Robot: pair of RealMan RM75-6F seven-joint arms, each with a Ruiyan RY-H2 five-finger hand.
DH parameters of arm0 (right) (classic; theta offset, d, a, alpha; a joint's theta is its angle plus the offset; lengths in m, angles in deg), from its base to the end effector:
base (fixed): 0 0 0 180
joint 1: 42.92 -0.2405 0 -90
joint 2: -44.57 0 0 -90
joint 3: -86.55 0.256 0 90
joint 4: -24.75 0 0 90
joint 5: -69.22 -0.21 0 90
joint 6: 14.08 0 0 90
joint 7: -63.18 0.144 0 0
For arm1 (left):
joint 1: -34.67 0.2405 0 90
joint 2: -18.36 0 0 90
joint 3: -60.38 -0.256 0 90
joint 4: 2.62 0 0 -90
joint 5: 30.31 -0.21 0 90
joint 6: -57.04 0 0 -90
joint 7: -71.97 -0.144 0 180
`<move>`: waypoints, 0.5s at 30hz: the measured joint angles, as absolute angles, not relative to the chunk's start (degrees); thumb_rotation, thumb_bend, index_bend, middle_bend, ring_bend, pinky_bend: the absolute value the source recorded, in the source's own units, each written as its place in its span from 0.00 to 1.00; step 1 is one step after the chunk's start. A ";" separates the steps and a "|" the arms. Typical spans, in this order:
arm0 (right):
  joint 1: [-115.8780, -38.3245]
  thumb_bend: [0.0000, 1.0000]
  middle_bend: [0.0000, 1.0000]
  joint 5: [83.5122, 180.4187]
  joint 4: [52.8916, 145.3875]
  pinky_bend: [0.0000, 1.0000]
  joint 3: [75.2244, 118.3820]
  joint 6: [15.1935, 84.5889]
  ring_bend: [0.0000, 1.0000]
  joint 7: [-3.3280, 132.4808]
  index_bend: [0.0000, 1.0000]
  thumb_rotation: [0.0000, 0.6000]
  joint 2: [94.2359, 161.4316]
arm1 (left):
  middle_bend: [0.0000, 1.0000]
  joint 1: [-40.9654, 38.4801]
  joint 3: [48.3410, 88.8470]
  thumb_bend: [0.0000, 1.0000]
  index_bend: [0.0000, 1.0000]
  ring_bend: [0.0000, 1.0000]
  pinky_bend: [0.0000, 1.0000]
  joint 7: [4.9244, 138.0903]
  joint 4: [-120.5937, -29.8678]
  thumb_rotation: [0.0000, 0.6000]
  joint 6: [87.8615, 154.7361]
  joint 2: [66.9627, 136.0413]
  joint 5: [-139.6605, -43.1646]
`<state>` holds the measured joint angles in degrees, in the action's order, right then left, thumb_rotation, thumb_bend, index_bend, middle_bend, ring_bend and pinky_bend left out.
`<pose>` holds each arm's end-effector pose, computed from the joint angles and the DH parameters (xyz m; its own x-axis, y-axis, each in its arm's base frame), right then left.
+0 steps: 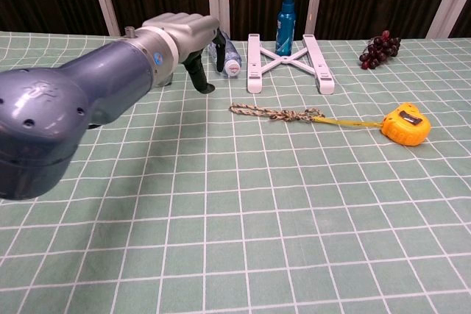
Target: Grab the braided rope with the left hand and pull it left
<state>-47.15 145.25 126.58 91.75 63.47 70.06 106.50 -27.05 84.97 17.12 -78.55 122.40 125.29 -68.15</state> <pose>-0.3071 -0.1811 0.1508 0.1225 -0.0864 0.9887 -0.9772 0.1639 0.1353 -0.0151 0.3901 -0.0564 0.5719 0.0796 0.8164 0.8033 -0.2559 -0.5378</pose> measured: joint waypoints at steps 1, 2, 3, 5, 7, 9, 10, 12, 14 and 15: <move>-47.15 0.27 0.00 145.11 126.60 0.00 91.80 63.42 0.00 70.19 0.00 1.00 106.47 | 0.04 -27.86 85.03 0.42 0.42 0.00 0.00 16.82 -76.88 1.00 121.85 126.16 -67.47; -47.16 0.27 0.00 144.89 126.61 0.00 91.87 63.32 0.00 70.43 0.00 1.00 106.41 | 0.04 -28.48 85.10 0.43 0.41 0.00 0.00 16.55 -75.61 1.00 121.32 126.83 -66.86; -47.17 0.27 0.00 144.74 126.63 0.00 91.93 63.23 0.00 70.62 0.00 1.00 106.37 | 0.03 -29.11 85.19 0.44 0.41 0.00 0.00 16.27 -74.35 1.00 120.81 127.50 -66.21; -47.22 0.27 0.00 144.53 126.63 0.00 92.01 62.98 0.00 70.94 0.00 1.00 106.28 | 0.03 -30.59 85.46 0.45 0.41 0.00 0.00 15.69 -71.52 1.00 119.69 129.10 -64.72; -47.24 0.27 0.00 144.38 126.61 0.00 92.05 62.84 0.00 71.12 0.00 1.00 106.23 | 0.03 -31.96 85.71 0.46 0.41 0.00 0.00 15.16 -68.94 1.00 118.74 130.56 -63.51; -47.27 0.27 0.00 144.21 126.62 0.00 92.08 62.66 0.00 71.38 0.00 1.00 106.15 | 0.03 -32.95 85.91 0.46 0.41 0.00 0.00 14.92 -66.90 1.00 117.99 131.69 -62.80; -47.27 0.27 0.00 144.15 126.62 0.00 92.11 62.63 0.00 71.47 0.00 1.00 106.11 | 0.03 -33.54 86.06 0.46 0.41 0.00 0.00 14.89 -65.54 1.00 117.53 132.42 -62.44; -47.28 0.27 0.00 144.03 126.66 0.00 92.17 62.57 0.00 71.65 0.00 1.00 106.06 | 0.03 -34.39 86.29 0.46 0.41 0.00 0.00 14.96 -63.53 1.00 116.81 133.51 -62.02; -47.28 0.27 0.00 143.99 126.70 0.00 92.19 62.54 0.00 71.74 0.00 1.00 106.03 | 0.03 -35.33 86.54 0.46 0.41 0.00 0.00 15.21 -61.37 1.00 116.01 134.73 -61.73; -47.28 0.27 0.00 143.97 126.71 0.00 92.20 62.52 0.00 71.80 0.00 1.00 106.02 | 0.03 -35.69 86.63 0.46 0.42 0.00 0.00 15.38 -60.60 1.00 115.71 135.19 -61.69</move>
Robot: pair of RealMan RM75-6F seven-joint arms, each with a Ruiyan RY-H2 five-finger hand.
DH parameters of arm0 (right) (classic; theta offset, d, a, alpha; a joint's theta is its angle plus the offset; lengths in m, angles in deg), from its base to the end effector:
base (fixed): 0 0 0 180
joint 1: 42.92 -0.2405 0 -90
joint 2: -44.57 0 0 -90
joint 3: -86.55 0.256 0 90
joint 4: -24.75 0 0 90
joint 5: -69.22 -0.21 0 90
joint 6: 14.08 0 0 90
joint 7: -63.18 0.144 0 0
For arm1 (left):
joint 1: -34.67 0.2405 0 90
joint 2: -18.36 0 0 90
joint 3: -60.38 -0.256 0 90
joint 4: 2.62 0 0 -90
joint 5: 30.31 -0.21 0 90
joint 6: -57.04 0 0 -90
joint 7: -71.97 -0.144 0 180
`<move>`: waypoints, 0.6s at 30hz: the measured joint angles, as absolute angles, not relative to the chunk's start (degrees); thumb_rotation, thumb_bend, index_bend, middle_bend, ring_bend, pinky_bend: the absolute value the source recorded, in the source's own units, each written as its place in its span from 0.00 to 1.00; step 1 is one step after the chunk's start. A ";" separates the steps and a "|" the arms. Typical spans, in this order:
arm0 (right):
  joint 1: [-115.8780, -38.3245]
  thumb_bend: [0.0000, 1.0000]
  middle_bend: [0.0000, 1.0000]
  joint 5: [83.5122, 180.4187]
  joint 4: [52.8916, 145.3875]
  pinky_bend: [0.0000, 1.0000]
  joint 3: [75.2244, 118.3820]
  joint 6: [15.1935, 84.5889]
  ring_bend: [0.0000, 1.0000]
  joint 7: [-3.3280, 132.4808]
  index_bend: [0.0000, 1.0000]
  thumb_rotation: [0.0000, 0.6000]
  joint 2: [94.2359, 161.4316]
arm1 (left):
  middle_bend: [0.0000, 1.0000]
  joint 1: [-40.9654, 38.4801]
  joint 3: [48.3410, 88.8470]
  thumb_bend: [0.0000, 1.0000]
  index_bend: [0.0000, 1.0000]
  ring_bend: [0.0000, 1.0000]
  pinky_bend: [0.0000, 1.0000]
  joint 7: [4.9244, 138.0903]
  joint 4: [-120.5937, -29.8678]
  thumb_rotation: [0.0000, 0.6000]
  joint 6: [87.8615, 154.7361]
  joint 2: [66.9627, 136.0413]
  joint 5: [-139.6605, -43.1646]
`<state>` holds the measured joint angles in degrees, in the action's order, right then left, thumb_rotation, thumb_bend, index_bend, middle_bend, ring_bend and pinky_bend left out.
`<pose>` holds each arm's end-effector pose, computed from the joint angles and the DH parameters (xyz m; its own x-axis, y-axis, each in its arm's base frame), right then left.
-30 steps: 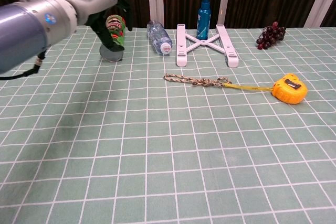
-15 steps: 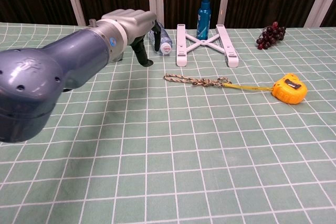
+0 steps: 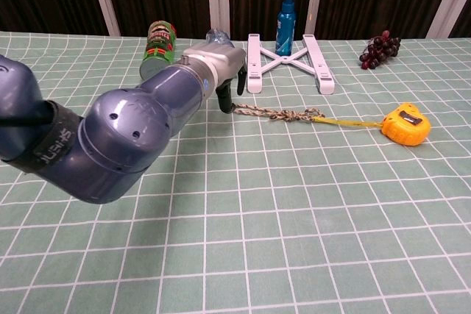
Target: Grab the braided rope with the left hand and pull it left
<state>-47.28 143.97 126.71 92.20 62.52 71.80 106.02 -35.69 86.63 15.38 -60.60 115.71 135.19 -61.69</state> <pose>-0.3097 -0.1828 0.1529 0.0915 -0.0856 0.9921 -0.9770 0.1851 0.1061 0.0037 0.4050 -0.1069 0.6286 0.1459 0.7639 0.7702 -0.2528 -0.5855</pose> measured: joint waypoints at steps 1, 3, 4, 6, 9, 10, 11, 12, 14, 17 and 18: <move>-47.28 0.27 0.00 143.93 126.72 0.00 92.20 62.48 0.00 71.84 0.00 1.00 106.01 | 0.04 -36.10 86.73 0.46 0.42 0.00 0.00 15.62 -59.72 1.00 115.35 135.71 -61.67; -47.29 0.27 0.00 143.84 126.70 0.00 92.19 62.37 0.00 71.87 0.00 1.00 105.98 | 0.04 -36.58 86.85 0.46 0.43 0.00 0.00 15.97 -58.56 1.00 114.87 136.34 -61.72; -47.30 0.27 0.00 143.78 126.71 0.00 92.20 62.33 0.00 71.89 0.00 1.00 105.97 | 0.04 -36.87 86.92 0.46 0.43 0.00 0.00 16.18 -57.79 1.00 114.55 136.71 -61.76; -47.31 0.27 0.00 143.58 126.74 0.00 92.25 62.22 0.00 72.03 0.00 1.00 105.94 | 0.04 -37.30 87.04 0.46 0.43 0.00 0.00 16.49 -56.61 1.00 114.02 137.28 -61.79; -47.33 0.27 0.00 143.35 126.72 0.00 92.34 62.11 0.00 72.16 0.00 1.00 105.88 | 0.04 -38.06 87.28 0.46 0.43 0.00 0.00 17.01 -54.60 1.00 113.01 138.31 -61.81; -47.34 0.27 0.00 143.29 126.72 0.00 92.35 62.05 0.00 72.19 0.00 1.00 105.86 | 0.04 -38.36 87.35 0.46 0.43 0.00 0.00 17.21 -53.77 1.00 112.58 138.73 -61.85; -47.35 0.27 0.00 143.23 126.72 0.00 92.36 61.98 0.00 72.24 0.00 1.00 105.85 | 0.04 -38.60 87.40 0.46 0.43 0.00 0.00 17.37 -53.12 1.00 112.25 139.05 -61.89; -47.36 0.27 0.00 143.20 126.73 0.00 92.36 61.95 0.00 72.28 0.00 1.00 105.84 | 0.04 -38.83 87.45 0.46 0.43 0.00 0.00 17.53 -52.48 1.00 111.94 139.36 -61.94; -47.37 0.27 0.00 143.10 126.74 0.00 92.42 61.91 0.00 72.39 0.00 1.00 105.83 | 0.04 -39.35 87.59 0.46 0.43 0.00 0.00 17.97 -50.97 1.00 111.24 140.09 -62.07; -47.39 0.27 0.00 142.96 126.76 0.00 92.44 61.77 0.00 72.49 0.00 1.00 105.78 | 0.04 -40.02 87.80 0.46 0.43 0.00 0.00 18.49 -49.02 1.00 110.28 141.01 -62.25; -47.39 0.27 0.00 142.91 126.79 0.00 92.45 61.74 0.00 72.54 0.00 1.00 105.76 | 0.04 -40.19 87.84 0.46 0.43 0.00 0.00 18.59 -48.52 1.00 110.05 141.22 -62.31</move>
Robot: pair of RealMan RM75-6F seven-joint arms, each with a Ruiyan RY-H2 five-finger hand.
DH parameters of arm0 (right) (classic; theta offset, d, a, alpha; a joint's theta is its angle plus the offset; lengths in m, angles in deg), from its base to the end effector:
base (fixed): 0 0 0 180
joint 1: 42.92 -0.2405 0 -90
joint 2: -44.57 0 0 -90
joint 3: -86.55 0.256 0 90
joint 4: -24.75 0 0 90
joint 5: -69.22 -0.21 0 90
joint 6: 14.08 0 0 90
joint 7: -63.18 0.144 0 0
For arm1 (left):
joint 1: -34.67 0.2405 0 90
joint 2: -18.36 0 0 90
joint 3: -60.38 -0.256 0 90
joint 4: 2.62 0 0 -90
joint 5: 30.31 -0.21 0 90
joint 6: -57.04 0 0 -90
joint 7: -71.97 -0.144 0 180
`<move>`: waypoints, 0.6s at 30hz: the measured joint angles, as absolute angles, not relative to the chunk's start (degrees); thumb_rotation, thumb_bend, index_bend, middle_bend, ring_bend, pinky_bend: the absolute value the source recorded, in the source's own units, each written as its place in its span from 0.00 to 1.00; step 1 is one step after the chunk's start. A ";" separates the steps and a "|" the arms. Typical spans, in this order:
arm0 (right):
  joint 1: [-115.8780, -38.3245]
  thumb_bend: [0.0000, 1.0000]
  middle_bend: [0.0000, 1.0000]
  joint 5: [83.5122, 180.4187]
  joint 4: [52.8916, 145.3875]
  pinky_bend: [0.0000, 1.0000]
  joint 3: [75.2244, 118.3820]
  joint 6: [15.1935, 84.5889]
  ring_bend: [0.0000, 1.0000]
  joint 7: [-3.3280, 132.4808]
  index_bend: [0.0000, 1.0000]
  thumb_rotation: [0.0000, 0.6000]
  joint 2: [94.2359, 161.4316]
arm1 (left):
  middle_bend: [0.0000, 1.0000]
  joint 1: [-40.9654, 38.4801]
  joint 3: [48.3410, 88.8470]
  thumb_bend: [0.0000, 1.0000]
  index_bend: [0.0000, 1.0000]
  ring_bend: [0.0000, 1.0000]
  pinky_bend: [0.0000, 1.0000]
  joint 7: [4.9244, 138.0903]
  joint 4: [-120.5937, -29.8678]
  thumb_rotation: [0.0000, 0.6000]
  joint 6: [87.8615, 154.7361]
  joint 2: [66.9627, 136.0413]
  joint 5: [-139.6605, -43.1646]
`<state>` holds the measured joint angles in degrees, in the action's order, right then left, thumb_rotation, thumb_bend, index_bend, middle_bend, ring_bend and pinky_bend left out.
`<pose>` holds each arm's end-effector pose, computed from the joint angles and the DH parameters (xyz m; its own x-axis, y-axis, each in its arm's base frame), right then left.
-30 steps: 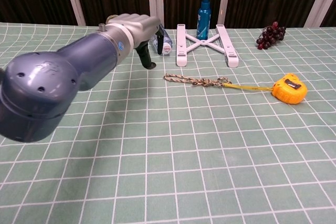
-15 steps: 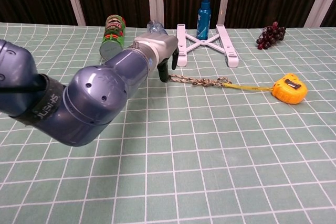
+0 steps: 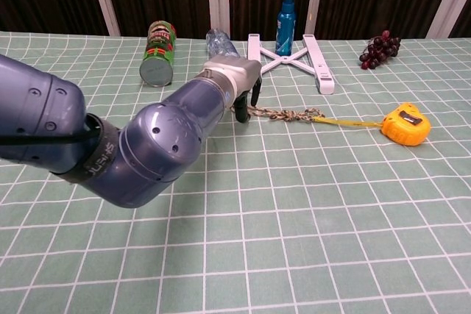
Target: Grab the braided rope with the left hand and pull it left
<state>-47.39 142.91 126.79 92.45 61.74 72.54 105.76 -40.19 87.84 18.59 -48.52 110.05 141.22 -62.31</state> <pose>-0.3120 -0.1837 0.1536 0.0756 -0.0883 0.9932 -0.9750 0.2024 0.0922 0.0143 0.4106 -0.1330 0.6335 0.1617 0.7566 0.7653 -0.2749 -0.5820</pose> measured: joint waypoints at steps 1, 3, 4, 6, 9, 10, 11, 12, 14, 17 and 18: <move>-47.39 0.27 0.00 142.84 126.81 0.00 92.46 61.71 0.00 72.59 0.00 1.00 105.73 | 0.04 -40.39 87.91 0.46 0.43 0.00 0.00 18.72 -47.91 1.00 109.75 141.49 -62.37; -47.38 0.27 0.00 142.75 126.83 0.00 92.49 61.66 0.00 72.65 0.00 1.00 105.66 | 0.04 -40.66 88.05 0.46 0.43 0.00 0.00 18.91 -47.03 1.00 109.35 141.86 -62.43; -47.38 0.27 0.00 142.75 126.83 0.00 92.50 61.66 0.00 72.66 0.00 1.00 105.65 | 0.04 -40.82 88.14 0.46 0.43 0.00 0.00 18.99 -46.51 1.00 109.08 142.08 -62.44; -47.36 0.27 0.00 142.70 126.89 0.00 92.53 61.68 0.00 72.71 0.00 1.00 105.62 | 0.04 -41.01 88.25 0.46 0.44 0.00 0.00 19.07 -45.80 1.00 108.69 142.39 -62.43; -47.34 0.27 0.00 142.68 126.94 0.00 92.55 61.73 0.00 72.70 0.00 1.00 105.60 | 0.04 -41.28 88.43 0.46 0.45 0.00 0.00 19.21 -44.72 1.00 108.09 142.95 -62.38; -47.34 0.27 0.00 142.65 126.94 0.00 92.55 61.72 0.00 72.70 0.00 1.00 105.60 | 0.04 -41.37 88.47 0.46 0.45 0.00 0.00 19.30 -44.38 1.00 107.90 143.15 -62.41; -47.33 0.27 0.00 142.61 126.95 0.00 92.55 61.70 0.00 72.71 0.00 1.00 105.60 | 0.04 -41.42 88.48 0.46 0.46 0.00 0.00 19.39 -44.18 1.00 107.80 143.27 -62.52; -47.33 0.27 0.00 142.60 126.96 0.00 92.55 61.69 0.00 72.71 0.00 1.00 105.60 | 0.04 -41.44 88.48 0.46 0.46 0.00 0.00 19.52 -44.06 1.00 107.76 143.35 -62.65; -47.32 0.27 0.00 142.58 126.99 0.00 92.55 61.69 0.00 72.72 0.00 1.00 105.58 | 0.05 -41.43 88.50 0.46 0.47 0.00 0.00 19.89 -43.79 1.00 107.70 143.52 -62.97; -47.30 0.27 0.00 142.60 127.03 0.00 92.56 61.72 0.00 72.73 0.00 1.00 105.54 | 0.05 -41.28 88.47 0.46 0.48 0.00 0.00 20.12 -43.39 1.00 107.63 143.73 -63.21; -47.29 0.27 0.00 142.64 127.02 0.00 92.57 61.77 0.00 72.72 0.00 1.00 105.53 | 0.05 -41.21 88.46 0.46 0.48 0.00 0.00 20.17 -43.31 1.00 107.60 143.79 -63.26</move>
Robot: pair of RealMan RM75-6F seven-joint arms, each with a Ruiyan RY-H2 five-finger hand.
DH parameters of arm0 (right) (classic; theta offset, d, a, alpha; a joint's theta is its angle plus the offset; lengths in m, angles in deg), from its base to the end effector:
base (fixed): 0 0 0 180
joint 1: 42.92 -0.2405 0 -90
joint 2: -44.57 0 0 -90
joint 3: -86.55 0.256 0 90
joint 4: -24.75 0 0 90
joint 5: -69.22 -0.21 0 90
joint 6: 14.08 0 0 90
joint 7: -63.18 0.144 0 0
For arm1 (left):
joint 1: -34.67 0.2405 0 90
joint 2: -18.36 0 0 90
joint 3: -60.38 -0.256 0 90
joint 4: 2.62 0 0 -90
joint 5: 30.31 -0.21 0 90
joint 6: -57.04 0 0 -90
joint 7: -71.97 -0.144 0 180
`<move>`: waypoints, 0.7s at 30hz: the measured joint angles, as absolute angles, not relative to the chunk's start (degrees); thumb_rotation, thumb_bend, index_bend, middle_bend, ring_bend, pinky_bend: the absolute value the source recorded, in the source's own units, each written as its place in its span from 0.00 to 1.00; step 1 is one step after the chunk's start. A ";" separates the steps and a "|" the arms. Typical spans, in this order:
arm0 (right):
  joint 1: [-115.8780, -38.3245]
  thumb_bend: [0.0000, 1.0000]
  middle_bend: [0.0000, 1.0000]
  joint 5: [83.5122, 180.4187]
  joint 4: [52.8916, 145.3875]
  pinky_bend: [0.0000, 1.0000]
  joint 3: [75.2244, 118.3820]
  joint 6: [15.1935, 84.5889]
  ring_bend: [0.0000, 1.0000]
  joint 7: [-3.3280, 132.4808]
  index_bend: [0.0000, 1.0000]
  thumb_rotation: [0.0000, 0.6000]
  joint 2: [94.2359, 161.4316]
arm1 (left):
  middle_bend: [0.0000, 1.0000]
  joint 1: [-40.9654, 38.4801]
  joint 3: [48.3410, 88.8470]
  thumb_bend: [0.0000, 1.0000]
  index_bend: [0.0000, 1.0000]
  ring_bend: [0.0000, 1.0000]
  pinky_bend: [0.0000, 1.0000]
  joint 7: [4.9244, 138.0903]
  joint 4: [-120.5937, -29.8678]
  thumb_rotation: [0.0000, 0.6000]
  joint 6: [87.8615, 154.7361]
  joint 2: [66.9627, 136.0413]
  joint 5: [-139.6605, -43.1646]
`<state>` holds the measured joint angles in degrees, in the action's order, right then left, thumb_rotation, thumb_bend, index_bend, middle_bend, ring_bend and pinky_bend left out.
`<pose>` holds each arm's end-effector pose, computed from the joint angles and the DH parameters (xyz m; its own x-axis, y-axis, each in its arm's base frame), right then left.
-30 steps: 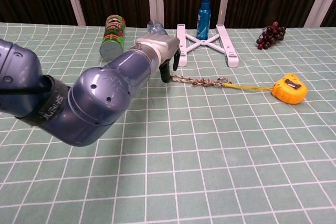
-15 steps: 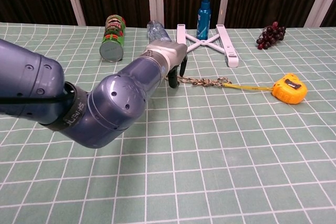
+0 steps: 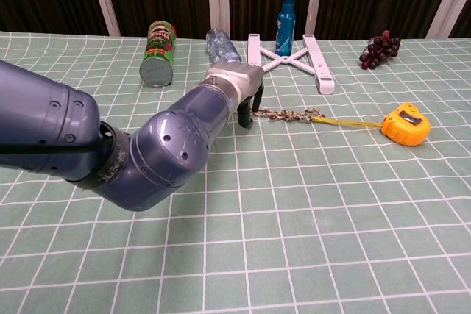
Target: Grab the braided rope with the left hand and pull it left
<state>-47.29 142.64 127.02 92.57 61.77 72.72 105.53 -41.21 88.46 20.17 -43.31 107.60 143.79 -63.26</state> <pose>-0.3122 -0.1834 0.1550 0.0716 -0.0846 0.9938 -0.9743 0.2076 0.0879 0.0124 0.4121 -0.1429 0.6357 0.1729 0.7523 0.7645 -0.2759 -0.5826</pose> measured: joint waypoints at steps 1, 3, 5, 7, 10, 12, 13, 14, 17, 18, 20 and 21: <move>-47.28 0.27 0.00 142.65 127.03 0.00 92.56 61.78 0.00 72.72 0.00 1.00 105.54 | 0.05 -41.11 88.41 0.46 0.48 0.00 0.00 20.20 -43.22 1.00 107.54 143.85 -63.33; -47.27 0.27 0.00 142.66 127.04 0.00 92.55 61.81 0.00 72.68 0.00 1.00 105.54 | 0.05 -40.97 88.35 0.46 0.49 0.00 0.00 20.27 -43.19 1.00 107.47 143.91 -63.47; -47.26 0.27 0.00 142.65 127.05 0.00 92.55 61.81 0.00 72.67 0.00 1.00 105.55 | 0.05 -40.85 88.33 0.46 0.50 0.00 0.00 20.48 -43.28 1.00 107.45 143.95 -63.70; -47.25 0.27 0.00 142.66 127.04 0.00 92.55 61.83 0.00 72.64 0.00 1.00 105.55 | 0.05 -40.71 88.28 0.46 0.51 0.00 0.00 20.60 -43.41 1.00 107.43 143.96 -63.95; -47.26 0.27 0.00 142.67 127.06 0.00 92.55 61.84 0.00 72.59 0.00 1.00 105.56 | 0.05 -40.59 88.27 0.46 0.51 0.00 0.00 20.68 -43.53 1.00 107.42 143.97 -64.14; -47.25 0.27 0.00 142.66 127.08 0.00 92.53 61.82 0.00 72.59 0.00 1.00 105.56 | 0.05 -40.54 88.31 0.46 0.51 0.00 0.00 20.88 -43.64 1.00 107.47 143.96 -64.37; -47.25 0.27 0.00 142.65 127.06 0.00 92.54 61.82 0.00 72.59 0.00 1.00 105.56 | 0.05 -40.52 88.34 0.46 0.51 0.00 0.00 21.00 -43.72 1.00 107.50 143.95 -64.54; -47.25 0.27 0.00 142.63 127.08 0.00 92.55 61.81 0.00 72.61 0.00 1.00 105.56 | 0.05 -40.51 88.37 0.46 0.51 0.00 0.00 21.07 -43.76 1.00 107.54 143.95 -64.63; -47.25 0.27 0.00 142.61 127.13 0.00 92.53 61.76 0.00 72.65 0.00 1.00 105.54 | 0.06 -40.50 88.48 0.46 0.53 0.00 0.00 21.22 -43.78 1.00 107.60 143.98 -64.85; -47.25 0.27 0.00 142.59 127.16 0.00 92.54 61.73 0.00 72.67 0.00 1.00 105.52 | 0.07 -40.50 88.50 0.46 0.53 0.00 0.00 21.20 -43.74 1.00 107.58 144.00 -64.87; -47.24 0.27 0.00 142.58 127.19 0.00 92.56 61.76 0.00 72.71 0.00 1.00 105.49 | 0.07 -40.45 88.50 0.47 0.55 0.00 0.00 21.15 -43.60 1.00 107.57 144.08 -64.89; -47.24 0.27 0.00 142.57 127.19 0.00 92.56 61.75 0.00 72.71 0.00 1.00 105.48 | 0.07 -40.41 88.51 0.47 0.56 0.00 0.00 21.13 -43.50 1.00 107.57 144.13 -64.89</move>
